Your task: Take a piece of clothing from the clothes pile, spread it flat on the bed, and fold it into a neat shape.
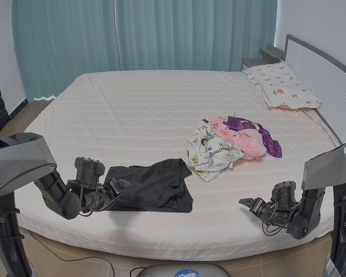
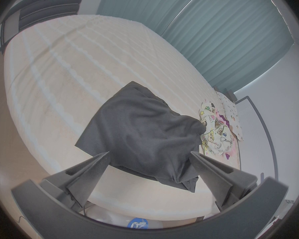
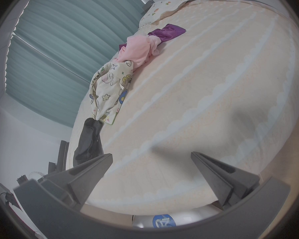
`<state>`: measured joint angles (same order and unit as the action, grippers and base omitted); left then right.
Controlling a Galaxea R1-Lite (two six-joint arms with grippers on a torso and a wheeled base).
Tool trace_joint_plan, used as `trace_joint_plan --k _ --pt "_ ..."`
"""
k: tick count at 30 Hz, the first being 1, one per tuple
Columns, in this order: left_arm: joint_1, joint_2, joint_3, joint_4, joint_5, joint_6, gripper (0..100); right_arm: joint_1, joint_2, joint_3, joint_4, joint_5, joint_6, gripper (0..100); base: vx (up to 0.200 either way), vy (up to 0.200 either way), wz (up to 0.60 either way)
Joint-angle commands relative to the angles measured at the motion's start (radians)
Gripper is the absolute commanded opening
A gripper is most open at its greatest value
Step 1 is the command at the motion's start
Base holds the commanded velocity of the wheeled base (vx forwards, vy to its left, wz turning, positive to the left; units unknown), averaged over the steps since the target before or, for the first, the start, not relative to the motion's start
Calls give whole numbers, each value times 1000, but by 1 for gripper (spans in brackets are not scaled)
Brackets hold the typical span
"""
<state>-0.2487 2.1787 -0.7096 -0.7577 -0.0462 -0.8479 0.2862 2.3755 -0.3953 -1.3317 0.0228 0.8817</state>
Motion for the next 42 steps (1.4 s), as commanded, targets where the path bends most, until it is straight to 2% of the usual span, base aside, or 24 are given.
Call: trace_joint_plan --k 1,6,13,20,24,30,33,38,42 --pt "55 6 -4 -2 -43 0 100 4 8 7 -17 -1 0 100 0 200 0" --pt "114 7 -1 -3 -106 0 100 5 7 6 -18 -1 0 100 0 200 0" --pt "152 9 1 -5 -136 0 100 5 -10 -2 -20 -4 0 100 0 200 0" --pt "146 18 -8 0 -147 -28 100 21 -64 -7 -20 -4 -6 100 0 200 0" --pt "117 35 1 -8 -170 -40 100 33 -61 -20 -20 -3 -44 100 0 200 0" --pt "114 47 4 -37 -169 -57 100 50 -55 -71 -9 14 -110 100 0 0 0" --pt "112 50 19 -66 -161 -60 100 59 -47 -146 28 43 -122 100 0 0 0" --pt "111 56 33 -121 -161 -80 100 62 -39 -281 216 32 -194 100 0 0 0" --pt "109 64 33 -126 -161 -77 100 76 -27 -356 286 19 -211 100 0 0 0"
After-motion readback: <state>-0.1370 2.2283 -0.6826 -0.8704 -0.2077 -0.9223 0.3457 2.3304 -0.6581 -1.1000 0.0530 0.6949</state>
